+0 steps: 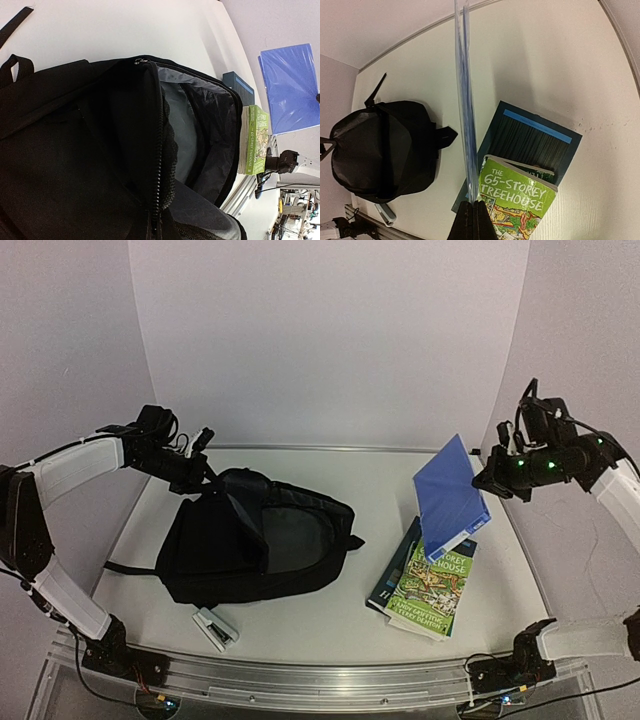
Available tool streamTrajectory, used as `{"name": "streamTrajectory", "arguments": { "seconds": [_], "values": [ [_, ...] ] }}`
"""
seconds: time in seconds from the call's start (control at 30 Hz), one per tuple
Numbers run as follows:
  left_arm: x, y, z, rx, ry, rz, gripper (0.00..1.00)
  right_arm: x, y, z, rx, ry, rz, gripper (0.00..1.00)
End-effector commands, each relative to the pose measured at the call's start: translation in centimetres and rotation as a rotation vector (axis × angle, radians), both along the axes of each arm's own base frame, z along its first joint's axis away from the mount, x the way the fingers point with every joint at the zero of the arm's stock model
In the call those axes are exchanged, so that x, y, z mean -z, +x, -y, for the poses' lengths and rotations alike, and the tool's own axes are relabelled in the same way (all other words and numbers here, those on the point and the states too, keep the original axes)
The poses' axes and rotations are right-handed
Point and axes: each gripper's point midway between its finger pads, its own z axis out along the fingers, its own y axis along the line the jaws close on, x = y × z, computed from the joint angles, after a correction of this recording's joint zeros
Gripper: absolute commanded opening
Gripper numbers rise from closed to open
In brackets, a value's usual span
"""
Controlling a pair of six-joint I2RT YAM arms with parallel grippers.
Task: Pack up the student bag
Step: Pick up the files from the center of the board.
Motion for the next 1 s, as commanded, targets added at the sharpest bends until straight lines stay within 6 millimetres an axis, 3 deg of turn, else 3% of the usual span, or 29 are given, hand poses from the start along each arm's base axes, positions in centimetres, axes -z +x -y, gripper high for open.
{"name": "streamTrajectory", "arguments": {
  "seconds": [0.0, 0.13, 0.27, 0.47, 0.63, 0.87, 0.97],
  "values": [
    [-1.3, 0.7, -0.4, -0.024, 0.001, 0.043, 0.00, -1.7, 4.3, -1.4, 0.015, -0.119, 0.099, 0.00],
    [-1.4, 0.7, -0.4, -0.025, 0.002, 0.045, 0.00, -1.8, 8.1, -4.6, 0.002, -0.194, 0.141, 0.00],
    [-1.4, 0.6, -0.7, -0.028, 0.020, 0.051, 0.00, -0.4, 12.1, -7.1, -0.019, -0.284, 0.156, 0.00],
    [-1.5, 0.5, -0.8, -0.032, 0.025, 0.059, 0.00, 3.9, 16.5, -10.5, -0.068, -0.385, 0.107, 0.00],
    [-1.4, 0.6, -0.8, -0.031, 0.026, 0.055, 0.00, 6.7, 18.2, -11.4, -0.077, -0.433, 0.070, 0.00],
    [-1.2, 0.6, -0.7, -0.028, 0.023, 0.043, 0.00, 9.8, 18.4, -12.7, -0.137, -0.425, 0.012, 0.00],
    [-1.1, 0.6, -0.6, -0.027, 0.019, 0.038, 0.00, 10.8, 18.4, -13.2, -0.166, -0.422, -0.007, 0.10]
  ]
}}
